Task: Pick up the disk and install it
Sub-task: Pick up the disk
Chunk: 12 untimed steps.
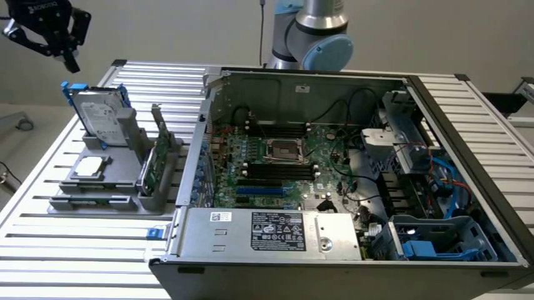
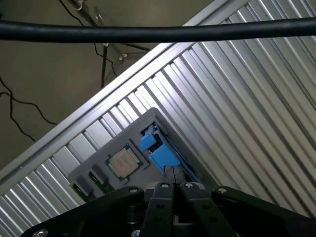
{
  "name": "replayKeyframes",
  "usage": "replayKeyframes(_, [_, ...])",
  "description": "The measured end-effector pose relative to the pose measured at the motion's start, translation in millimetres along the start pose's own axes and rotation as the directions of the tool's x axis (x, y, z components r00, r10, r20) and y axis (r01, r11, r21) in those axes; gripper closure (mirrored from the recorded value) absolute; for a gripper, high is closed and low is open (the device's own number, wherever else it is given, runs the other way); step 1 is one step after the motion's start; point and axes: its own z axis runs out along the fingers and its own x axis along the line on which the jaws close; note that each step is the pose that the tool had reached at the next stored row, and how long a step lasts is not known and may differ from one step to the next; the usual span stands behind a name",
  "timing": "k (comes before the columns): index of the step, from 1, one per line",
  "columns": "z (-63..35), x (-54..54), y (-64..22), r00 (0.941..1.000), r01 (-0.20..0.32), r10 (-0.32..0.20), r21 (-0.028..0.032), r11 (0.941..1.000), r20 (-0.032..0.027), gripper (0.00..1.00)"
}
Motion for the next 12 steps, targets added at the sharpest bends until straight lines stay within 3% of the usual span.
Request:
replayKeyframes(6, [-3.7, 0.0, 0.0, 0.9940, 0.109, -0.109, 0.0001, 0.9940, 0.0004, 0.89])
replayKeyframes(12, [-5.3, 0.0, 0.0, 0.9765, 0.216, -0.216, 0.0004, 0.9765, 0.0010, 0.89])
